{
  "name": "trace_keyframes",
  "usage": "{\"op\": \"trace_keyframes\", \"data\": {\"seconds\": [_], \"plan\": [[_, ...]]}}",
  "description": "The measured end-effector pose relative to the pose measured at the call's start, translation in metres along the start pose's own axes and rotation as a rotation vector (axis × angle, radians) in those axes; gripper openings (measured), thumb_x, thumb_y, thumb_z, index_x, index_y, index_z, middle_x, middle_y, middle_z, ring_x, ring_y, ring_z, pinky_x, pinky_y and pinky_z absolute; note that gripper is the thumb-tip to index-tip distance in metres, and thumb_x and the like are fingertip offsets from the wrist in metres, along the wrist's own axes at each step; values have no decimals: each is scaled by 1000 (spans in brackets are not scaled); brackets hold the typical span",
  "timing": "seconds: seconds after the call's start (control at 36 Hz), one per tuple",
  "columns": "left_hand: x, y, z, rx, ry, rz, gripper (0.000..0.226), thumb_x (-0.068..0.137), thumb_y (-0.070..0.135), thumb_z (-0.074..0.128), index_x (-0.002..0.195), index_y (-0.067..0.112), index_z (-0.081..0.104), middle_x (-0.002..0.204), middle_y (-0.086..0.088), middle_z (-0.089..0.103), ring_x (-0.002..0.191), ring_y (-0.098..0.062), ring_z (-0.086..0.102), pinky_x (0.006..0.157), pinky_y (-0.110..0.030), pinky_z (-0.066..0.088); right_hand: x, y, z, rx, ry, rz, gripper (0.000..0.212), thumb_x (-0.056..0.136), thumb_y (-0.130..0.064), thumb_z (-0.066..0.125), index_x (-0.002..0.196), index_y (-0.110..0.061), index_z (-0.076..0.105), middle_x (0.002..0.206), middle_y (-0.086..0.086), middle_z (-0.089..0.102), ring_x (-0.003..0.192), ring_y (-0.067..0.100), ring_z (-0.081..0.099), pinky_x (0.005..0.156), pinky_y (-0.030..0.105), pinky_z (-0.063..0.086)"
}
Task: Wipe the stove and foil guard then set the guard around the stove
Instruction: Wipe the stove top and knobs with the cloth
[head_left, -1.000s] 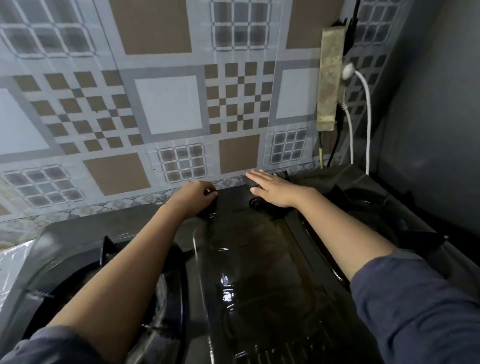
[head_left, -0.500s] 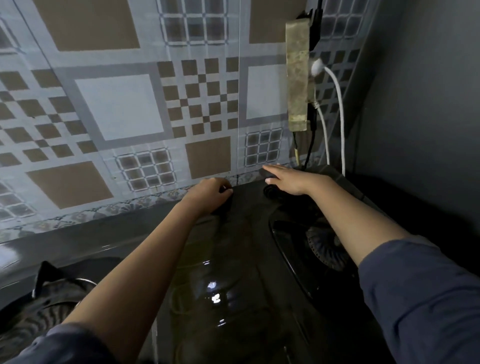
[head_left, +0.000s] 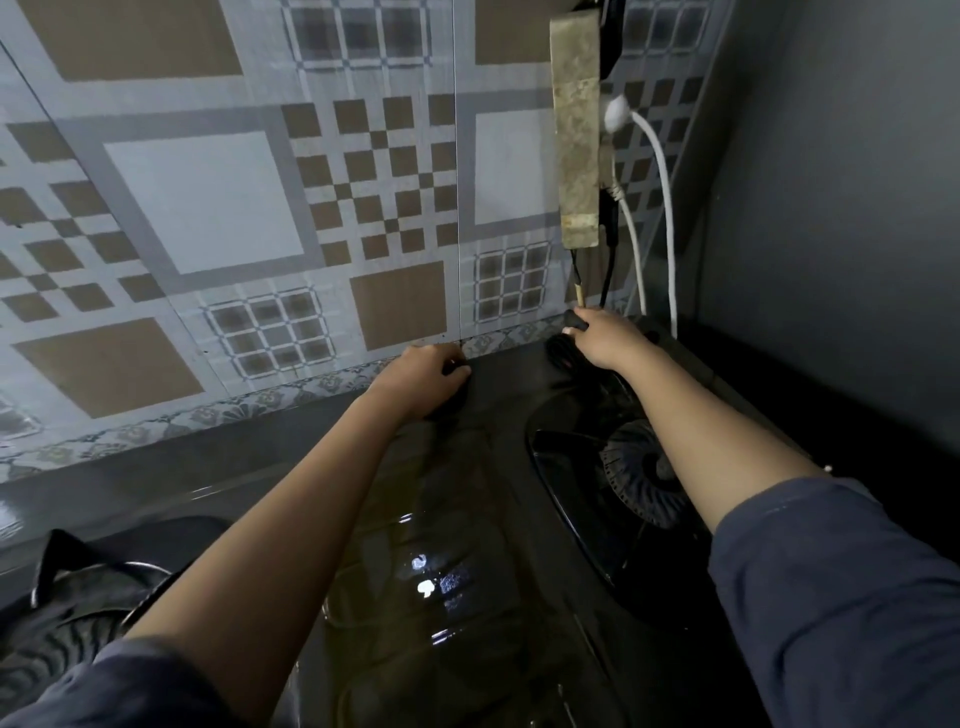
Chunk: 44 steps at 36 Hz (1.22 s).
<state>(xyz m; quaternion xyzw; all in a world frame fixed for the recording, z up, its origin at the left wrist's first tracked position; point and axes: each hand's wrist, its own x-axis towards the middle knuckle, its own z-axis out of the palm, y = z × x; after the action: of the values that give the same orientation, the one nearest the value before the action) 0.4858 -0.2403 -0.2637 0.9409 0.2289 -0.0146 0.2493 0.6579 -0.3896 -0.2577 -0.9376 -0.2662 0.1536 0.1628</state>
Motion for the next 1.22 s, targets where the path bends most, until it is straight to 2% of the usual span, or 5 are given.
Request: {"op": "trace_keyframes", "data": {"seconds": [0.25, 0.44, 0.64, 0.97, 1.22], "plan": [[-7, -14, -2, -14, 1, 3, 39, 94, 37, 46, 131, 22, 47, 130, -7, 55, 115, -24, 53, 93, -35, 43, -13, 1, 2, -76, 5, 9, 59, 98, -43, 31, 148, -16, 14, 158, 6, 10, 144, 30, 14, 114, 45, 24], [-22, -32, -8, -4, 6, -44, 39, 94, 39, 46, 130, 24, 47, 129, -8, 55, 112, -24, 54, 90, -35, 44, -27, -14, 7, -226, 7, 12, 59, 98, -43, 28, 147, -11, 17, 156, 14, 14, 138, 37, 27, 104, 45, 34], [-38, -51, -18, -1, 2, -99, 38, 94, 36, 47, 129, 23, 48, 126, -10, 57, 113, -25, 54, 94, -38, 44, -43, -34, 15, -296, -21, -19, 58, 100, -41, 24, 148, -11, 11, 156, 17, 10, 137, 39, 28, 101, 46, 36], [-65, -78, -30, 3, 21, -134, 38, 93, 39, 48, 127, 23, 48, 124, -10, 57, 109, -25, 56, 95, -43, 47, -77, -68, 33, -313, -143, -136, 58, 100, -39, 22, 149, -16, 1, 158, 11, -5, 145, 32, 5, 114, 47, 19], [-92, -104, -48, 96, 62, -160, 40, 92, 41, 50, 126, 19, 52, 125, -12, 58, 112, -30, 54, 97, -44, 45, -105, -94, 53, -192, -183, -166, 56, 101, -35, 23, 149, -18, 0, 158, 6, -11, 145, 29, -6, 117, 48, 12]]}}
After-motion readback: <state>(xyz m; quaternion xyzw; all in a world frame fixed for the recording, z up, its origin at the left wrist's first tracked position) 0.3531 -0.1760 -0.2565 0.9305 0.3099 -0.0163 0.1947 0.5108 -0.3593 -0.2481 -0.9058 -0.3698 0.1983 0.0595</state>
